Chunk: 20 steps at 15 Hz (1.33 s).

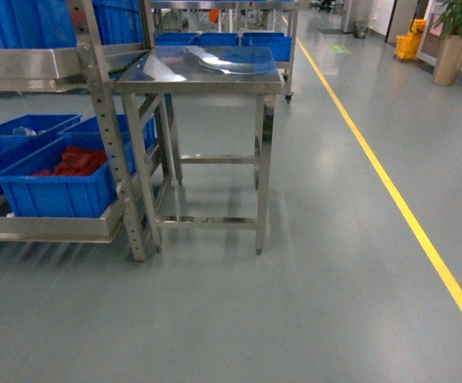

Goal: Sort blue parts and orange caps into right shelf containers

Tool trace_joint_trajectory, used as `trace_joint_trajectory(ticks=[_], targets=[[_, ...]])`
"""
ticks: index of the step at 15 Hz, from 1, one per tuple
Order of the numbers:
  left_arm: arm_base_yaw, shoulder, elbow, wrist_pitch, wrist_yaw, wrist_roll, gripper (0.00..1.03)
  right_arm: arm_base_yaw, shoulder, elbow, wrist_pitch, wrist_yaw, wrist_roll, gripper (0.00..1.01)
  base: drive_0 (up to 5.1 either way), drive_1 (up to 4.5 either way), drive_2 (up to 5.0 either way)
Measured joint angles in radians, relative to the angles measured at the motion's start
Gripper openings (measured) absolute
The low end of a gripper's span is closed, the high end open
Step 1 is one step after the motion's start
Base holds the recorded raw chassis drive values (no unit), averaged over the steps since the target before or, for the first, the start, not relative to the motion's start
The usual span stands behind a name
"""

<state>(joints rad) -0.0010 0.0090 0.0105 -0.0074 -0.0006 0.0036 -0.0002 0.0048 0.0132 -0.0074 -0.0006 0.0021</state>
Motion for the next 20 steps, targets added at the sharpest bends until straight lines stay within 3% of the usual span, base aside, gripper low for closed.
trace_joint_trajectory(ticks=[20], targets=[[0.000,0.000,0.000,-0.004,-0.001,0.000,0.43,0.000,0.000,0.000,-0.002,0.000,0.000,0.39,0.0,4.37,-4.3]])
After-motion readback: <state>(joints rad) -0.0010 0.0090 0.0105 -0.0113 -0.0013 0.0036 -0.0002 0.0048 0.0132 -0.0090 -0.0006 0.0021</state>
